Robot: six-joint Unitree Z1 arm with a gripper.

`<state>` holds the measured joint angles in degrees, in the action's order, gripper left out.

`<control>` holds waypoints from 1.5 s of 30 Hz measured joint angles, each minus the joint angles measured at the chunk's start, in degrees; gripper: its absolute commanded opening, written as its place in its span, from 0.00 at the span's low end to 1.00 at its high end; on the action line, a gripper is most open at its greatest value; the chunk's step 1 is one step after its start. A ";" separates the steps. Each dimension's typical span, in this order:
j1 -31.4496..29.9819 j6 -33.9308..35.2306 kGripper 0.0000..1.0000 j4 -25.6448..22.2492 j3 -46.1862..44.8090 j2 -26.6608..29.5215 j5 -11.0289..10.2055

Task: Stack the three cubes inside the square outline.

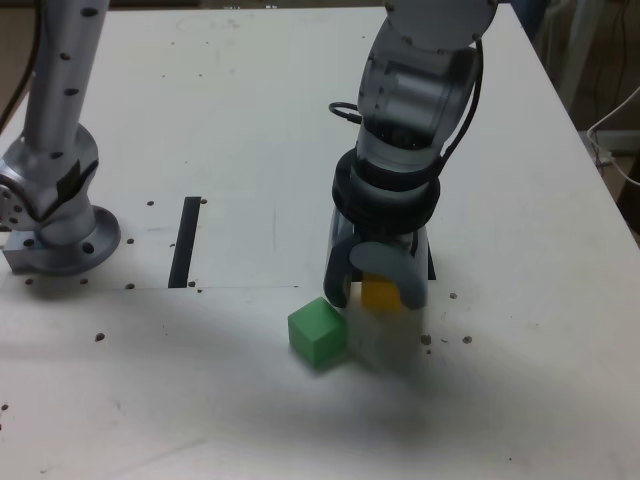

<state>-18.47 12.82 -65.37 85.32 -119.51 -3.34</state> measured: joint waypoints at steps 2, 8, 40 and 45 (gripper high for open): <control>0.00 0.00 0.53 0.00 0.00 0.00 0.00; 0.00 0.00 0.42 0.18 0.18 0.00 0.04; -0.33 2.66 0.38 -8.27 3.39 6.78 -3.09; 1.54 3.80 0.38 -8.30 4.93 6.80 -3.16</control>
<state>-16.93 16.63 -73.67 90.25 -112.70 -6.50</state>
